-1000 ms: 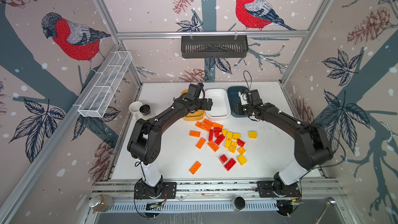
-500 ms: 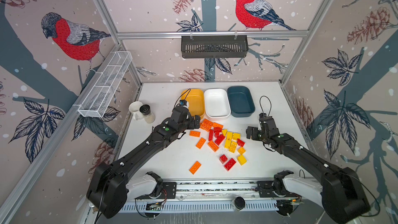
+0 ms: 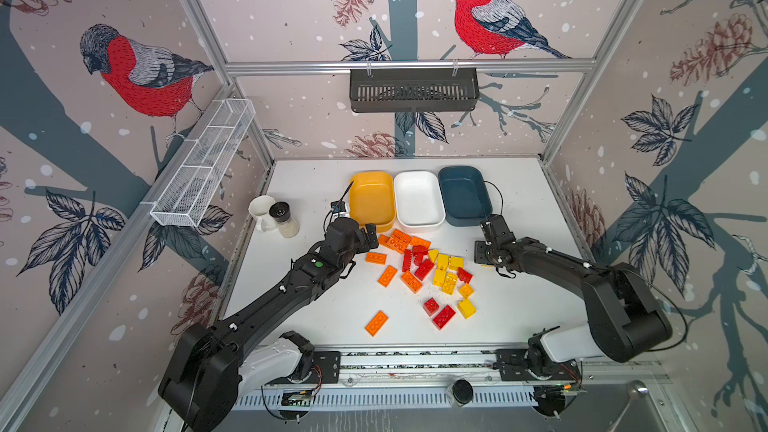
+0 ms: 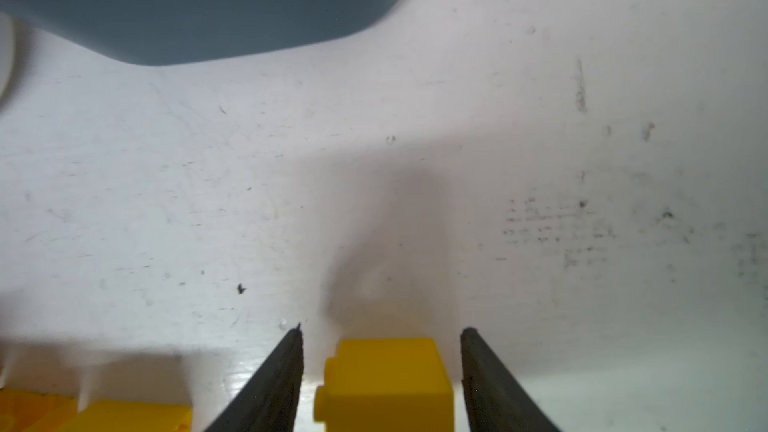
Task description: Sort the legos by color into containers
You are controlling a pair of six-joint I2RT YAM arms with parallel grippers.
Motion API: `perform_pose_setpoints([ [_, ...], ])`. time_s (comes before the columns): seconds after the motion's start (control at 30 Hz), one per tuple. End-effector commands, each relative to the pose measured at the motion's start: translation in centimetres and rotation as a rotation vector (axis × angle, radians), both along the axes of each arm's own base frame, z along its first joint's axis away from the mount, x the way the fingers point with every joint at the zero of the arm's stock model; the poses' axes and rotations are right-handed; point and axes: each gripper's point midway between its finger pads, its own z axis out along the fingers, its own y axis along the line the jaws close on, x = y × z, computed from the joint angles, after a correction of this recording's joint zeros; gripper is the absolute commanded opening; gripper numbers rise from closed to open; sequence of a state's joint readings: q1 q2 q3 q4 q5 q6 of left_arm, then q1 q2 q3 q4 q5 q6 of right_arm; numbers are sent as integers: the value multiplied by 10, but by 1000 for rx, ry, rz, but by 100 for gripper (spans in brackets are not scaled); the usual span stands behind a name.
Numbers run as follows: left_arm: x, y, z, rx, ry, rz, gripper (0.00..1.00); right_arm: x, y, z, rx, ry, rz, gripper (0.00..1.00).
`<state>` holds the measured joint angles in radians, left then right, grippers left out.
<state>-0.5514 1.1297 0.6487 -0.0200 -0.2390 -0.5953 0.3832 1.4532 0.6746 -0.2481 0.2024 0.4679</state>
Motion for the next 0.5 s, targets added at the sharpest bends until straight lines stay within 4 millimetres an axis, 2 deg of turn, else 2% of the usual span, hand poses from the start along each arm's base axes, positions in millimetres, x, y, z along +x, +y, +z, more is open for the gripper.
perform_pose_setpoints([
  [0.0,11,-8,9,-44,-48,0,97,-4,-7,-2,-41,15,-28,58],
  [0.17,18,-13,5,-46,-44,-3,97,-9,-3,-5,-11,28,-24,49],
  [0.33,24,-19,11,-71,-53,-9,97,-11,0,-5,3,30,-10,40],
  [0.47,26,-21,11,-81,-56,-8,97,-7,18,14,38,-30,71,37],
])
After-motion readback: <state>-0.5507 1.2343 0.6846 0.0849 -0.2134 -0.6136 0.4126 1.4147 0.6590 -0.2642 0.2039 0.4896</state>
